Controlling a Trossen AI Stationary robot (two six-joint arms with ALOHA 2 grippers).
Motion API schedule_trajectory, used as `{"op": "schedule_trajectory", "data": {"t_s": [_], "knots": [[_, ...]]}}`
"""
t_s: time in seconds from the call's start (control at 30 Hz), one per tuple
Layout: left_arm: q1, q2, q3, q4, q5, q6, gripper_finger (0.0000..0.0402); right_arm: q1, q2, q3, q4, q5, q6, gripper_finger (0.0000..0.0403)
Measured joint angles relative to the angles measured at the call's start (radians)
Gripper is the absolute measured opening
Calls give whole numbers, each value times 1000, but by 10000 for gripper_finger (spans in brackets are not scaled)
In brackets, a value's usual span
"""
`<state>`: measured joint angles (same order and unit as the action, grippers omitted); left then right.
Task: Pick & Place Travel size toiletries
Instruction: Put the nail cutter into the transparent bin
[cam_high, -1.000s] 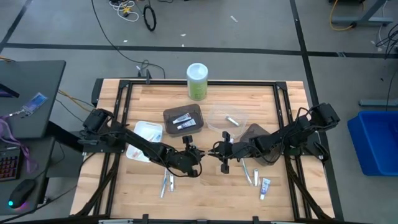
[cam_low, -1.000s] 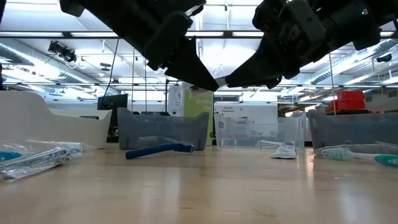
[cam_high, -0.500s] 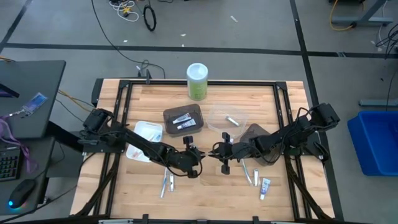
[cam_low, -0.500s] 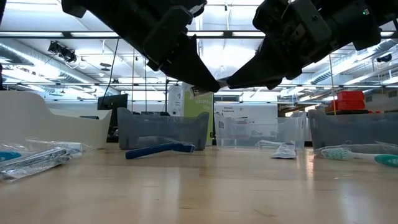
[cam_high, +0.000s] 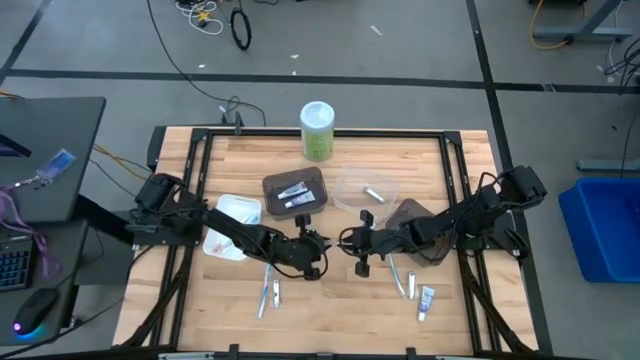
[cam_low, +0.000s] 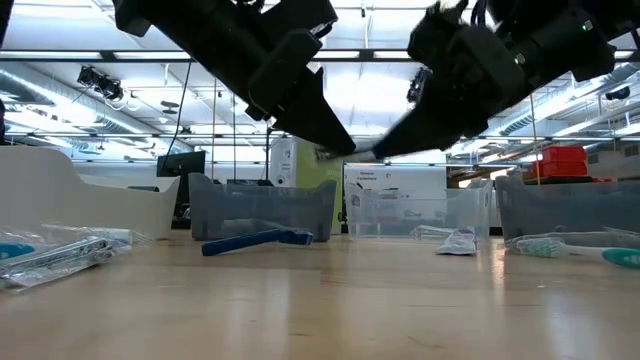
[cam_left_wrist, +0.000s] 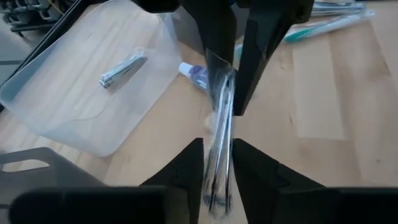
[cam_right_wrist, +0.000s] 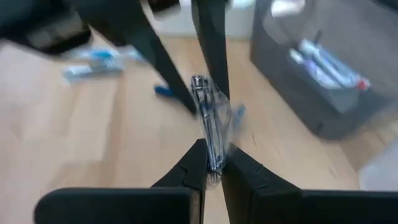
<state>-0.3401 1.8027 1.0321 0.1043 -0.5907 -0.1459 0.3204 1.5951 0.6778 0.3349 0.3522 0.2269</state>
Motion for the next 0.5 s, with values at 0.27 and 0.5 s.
{"op": "schedule_trajectory", "data": {"t_s": [0.27,0.5], "knots": [[6,0,0,0,-2,-13,130,2,-13,-4,-113,41,22,36],[6,0,0,0,2,-42,137,3,-170,-4,-250,212,27,36]]}}
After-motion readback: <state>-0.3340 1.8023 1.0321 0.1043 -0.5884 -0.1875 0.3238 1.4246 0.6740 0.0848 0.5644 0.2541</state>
